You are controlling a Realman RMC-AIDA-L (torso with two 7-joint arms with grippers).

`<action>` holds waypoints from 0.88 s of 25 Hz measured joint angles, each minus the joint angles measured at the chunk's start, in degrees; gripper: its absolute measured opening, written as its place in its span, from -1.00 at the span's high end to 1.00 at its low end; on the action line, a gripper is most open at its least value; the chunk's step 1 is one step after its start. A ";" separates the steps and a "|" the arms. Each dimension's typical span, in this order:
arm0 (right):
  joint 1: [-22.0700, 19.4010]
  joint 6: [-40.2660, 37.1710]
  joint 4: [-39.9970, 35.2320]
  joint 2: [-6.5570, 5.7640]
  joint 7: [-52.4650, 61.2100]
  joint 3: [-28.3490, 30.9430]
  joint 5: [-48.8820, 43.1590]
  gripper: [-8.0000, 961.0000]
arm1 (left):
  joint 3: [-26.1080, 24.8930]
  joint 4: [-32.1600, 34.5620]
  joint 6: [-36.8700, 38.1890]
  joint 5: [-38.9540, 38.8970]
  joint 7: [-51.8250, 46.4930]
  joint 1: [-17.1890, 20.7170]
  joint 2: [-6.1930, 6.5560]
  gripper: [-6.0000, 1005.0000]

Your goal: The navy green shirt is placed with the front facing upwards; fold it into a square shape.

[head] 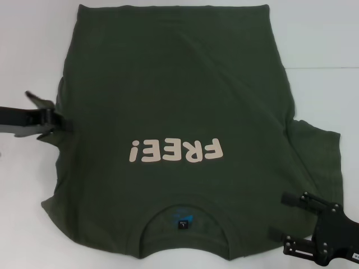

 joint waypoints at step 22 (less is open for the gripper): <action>0.00 -0.10 0.00 0.00 -0.14 -0.35 0.23 -0.83 | 2.86 -1.65 -7.59 -2.42 -1.05 -1.69 -6.81 0.89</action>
